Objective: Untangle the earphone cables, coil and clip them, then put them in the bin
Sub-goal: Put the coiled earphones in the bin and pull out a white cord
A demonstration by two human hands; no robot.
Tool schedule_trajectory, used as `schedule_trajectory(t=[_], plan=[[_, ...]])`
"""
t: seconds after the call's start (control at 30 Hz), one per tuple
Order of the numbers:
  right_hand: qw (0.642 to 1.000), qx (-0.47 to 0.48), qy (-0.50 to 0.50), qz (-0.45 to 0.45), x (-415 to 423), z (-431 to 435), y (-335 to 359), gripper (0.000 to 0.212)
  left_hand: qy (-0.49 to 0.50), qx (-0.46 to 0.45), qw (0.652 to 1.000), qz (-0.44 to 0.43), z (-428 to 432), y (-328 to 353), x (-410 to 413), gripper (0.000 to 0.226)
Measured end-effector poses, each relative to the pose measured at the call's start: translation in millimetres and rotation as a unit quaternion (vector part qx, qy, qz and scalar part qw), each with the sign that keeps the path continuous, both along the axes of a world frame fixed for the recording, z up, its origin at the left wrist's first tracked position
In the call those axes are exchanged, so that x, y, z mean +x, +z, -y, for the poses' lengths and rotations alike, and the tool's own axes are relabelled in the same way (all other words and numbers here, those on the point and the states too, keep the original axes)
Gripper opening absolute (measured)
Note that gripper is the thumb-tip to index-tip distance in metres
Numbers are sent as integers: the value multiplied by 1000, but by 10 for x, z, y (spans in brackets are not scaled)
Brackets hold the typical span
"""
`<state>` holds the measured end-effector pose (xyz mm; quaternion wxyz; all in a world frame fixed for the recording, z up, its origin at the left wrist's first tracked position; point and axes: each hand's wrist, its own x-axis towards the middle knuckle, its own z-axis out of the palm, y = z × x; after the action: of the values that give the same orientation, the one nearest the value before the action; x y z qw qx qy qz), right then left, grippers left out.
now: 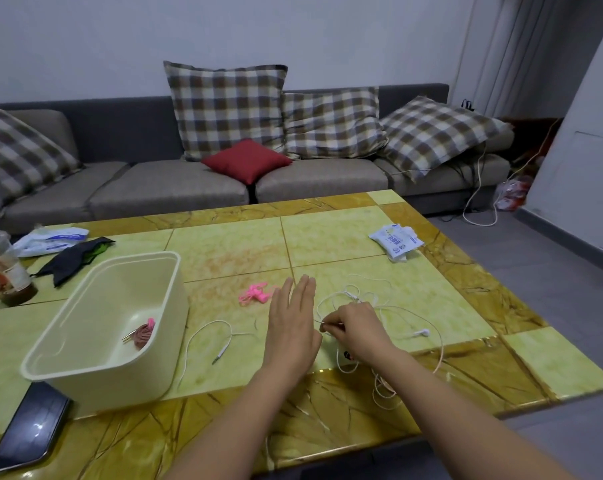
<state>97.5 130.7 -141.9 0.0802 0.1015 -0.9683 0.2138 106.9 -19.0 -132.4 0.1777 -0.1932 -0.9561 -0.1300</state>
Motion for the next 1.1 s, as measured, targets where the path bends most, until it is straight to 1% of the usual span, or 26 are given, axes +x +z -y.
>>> schedule_trajectory(t=[0.07,0.1,0.13,0.17,0.23,0.27,0.33,0.37,0.4,0.43,0.5,0.53,0.6,0.63,0.67,0.7,0.73,0.77,0.8,0.83,0.87,0.9,0.97,1.0,1.03,1.1], plan=[[1000,11,10,-3,19,-20,5,21,-3,-25,999,-41,-16,-57,-7,99],[1000,17,13,-3,28,-22,11,21,-4,-43,998,-40,-2,-84,-9,102],[1000,21,15,-3,36,-25,16,22,-8,-65,997,-36,13,-109,-15,99],[1000,22,18,-3,41,-23,24,22,-13,-92,995,-31,28,-114,-19,89],[999,33,18,1,46,-22,38,23,-23,-136,990,8,11,-87,-10,50],[999,42,18,5,50,-18,35,24,-23,-148,988,41,-11,-70,-10,35],[998,53,16,11,69,-4,20,24,-17,-139,983,117,-28,-58,-26,35],[998,54,11,13,81,4,17,22,-15,-100,984,147,-4,-57,-35,35],[998,61,0,17,86,5,15,19,-12,-40,985,170,23,-55,-47,33],[997,74,-13,22,89,-4,23,18,-10,18,984,176,54,-51,-57,30],[992,111,-58,8,62,-57,66,27,-3,105,984,144,73,18,-55,25],[989,120,-83,-32,33,-100,101,31,1,144,982,118,61,73,-55,24],[972,108,-145,-151,-46,-199,179,40,21,224,972,70,16,208,-58,24],[959,98,-168,-207,-71,-248,203,44,39,253,965,55,6,258,-72,24],[949,101,-184,-234,-69,-274,232,46,57,267,961,44,14,279,-94,24],[950,125,-192,-213,-49,-301,235,47,70,264,961,40,26,277,-104,24],[955,167,-188,-159,-18,-322,204,44,79,257,962,40,43,252,-102,22],[960,204,-178,-71,15,-333,155,39,84,252,963,42,55,220,-81,21],[957,229,-178,19,40,-345,105,37,87,247,964,48,63,188,-56,20],[950,240,-176,93,52,-352,72,40,89,240,965,57,77,166,-27,19],[951,222,-165,136,60,-349,64,45,90,232,966,67,88,141,-9,19],[962,180,-144,146,59,-316,82,51,90,227,967,78,104,122,-2,19],[990,65,-79,102,33,-199,168,60,77,219,968,94,115,111,-2,18],[996,23,-42,79,21,-129,213,57,68,214,969,99,117,116,-5,18],[998,0,-9,67,14,-67,248,47,61,212,971,95,124,137,-3,17],[997,2,12,70,18,-23,233,23,79,227,968,67,182,171,-19,17]])
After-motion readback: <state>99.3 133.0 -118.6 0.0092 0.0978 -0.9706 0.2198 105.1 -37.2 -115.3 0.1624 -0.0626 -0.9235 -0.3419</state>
